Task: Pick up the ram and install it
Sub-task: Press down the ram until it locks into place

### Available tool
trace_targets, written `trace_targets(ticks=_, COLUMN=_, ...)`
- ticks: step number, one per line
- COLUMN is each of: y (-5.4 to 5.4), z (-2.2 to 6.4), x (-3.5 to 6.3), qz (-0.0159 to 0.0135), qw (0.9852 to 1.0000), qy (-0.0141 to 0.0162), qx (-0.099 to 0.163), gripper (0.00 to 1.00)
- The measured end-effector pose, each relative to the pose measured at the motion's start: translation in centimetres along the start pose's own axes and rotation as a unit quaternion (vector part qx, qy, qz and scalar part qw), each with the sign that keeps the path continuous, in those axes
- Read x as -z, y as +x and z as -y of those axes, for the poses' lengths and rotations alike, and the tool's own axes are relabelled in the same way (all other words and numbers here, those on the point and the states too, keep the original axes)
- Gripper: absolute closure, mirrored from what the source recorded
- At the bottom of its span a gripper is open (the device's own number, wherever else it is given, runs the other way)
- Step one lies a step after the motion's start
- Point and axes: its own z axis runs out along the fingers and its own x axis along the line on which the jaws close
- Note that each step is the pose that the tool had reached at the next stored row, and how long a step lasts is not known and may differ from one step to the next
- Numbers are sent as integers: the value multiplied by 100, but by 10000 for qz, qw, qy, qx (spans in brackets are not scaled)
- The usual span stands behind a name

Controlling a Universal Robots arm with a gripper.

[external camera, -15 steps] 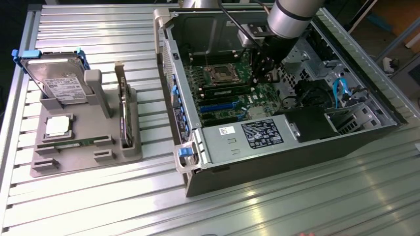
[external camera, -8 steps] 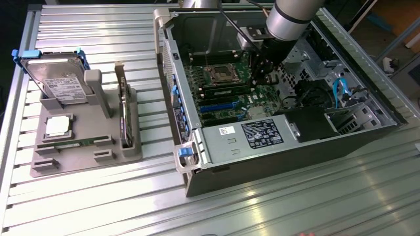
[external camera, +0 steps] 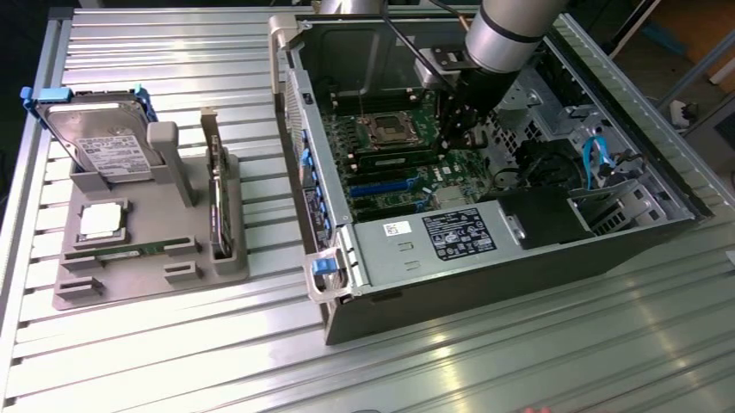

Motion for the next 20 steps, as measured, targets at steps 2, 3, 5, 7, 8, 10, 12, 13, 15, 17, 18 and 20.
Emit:
trace_targets(ticks=2, y=0, z=0, x=-1, qz=0, qw=10000, qy=0, qx=0, gripper=89)
trace_targets(ticks=3, y=0, z=0, x=-2, qz=2, qw=10000, qy=0, qx=0, gripper=89)
trace_targets(ticks=5, y=0, z=0, x=-12, qz=2, qw=10000, qy=1, qx=0, gripper=89)
trace_targets(ticks=7, y=0, z=0, x=-12, qz=1, qw=10000, qy=0, qx=0, gripper=89)
trace_targets(ticks=8, y=0, z=0, x=-12, qz=1, qw=10000, qy=0, qx=0, gripper=89)
trace_targets(ticks=10, y=0, z=0, x=-12, qz=1, qw=10000, qy=0, qx=0, gripper=89)
trace_targets(ticks=12, y=0, z=0, x=-12, qz=2, qw=10000, qy=0, qx=0, gripper=89)
trace_targets(ticks=13, y=-1, z=0, x=-6, qz=3, qw=10000, qy=1, qx=0, gripper=89)
trace_targets(ticks=15, y=-2, z=0, x=16, qz=-7, qw=10000, qy=1, qx=0, gripper=89)
trace_targets(ticks=17, y=-3, z=-1, x=40, qz=-18, qw=10000, qy=1, qx=0, gripper=89)
trace_targets(ticks=18, y=-3, z=-1, x=51, qz=-23, qw=10000, qy=1, qx=-1, gripper=89)
trace_targets(ticks=20, y=-4, z=-2, x=78, qz=-35, qw=10000, qy=1, qx=-1, gripper=89)
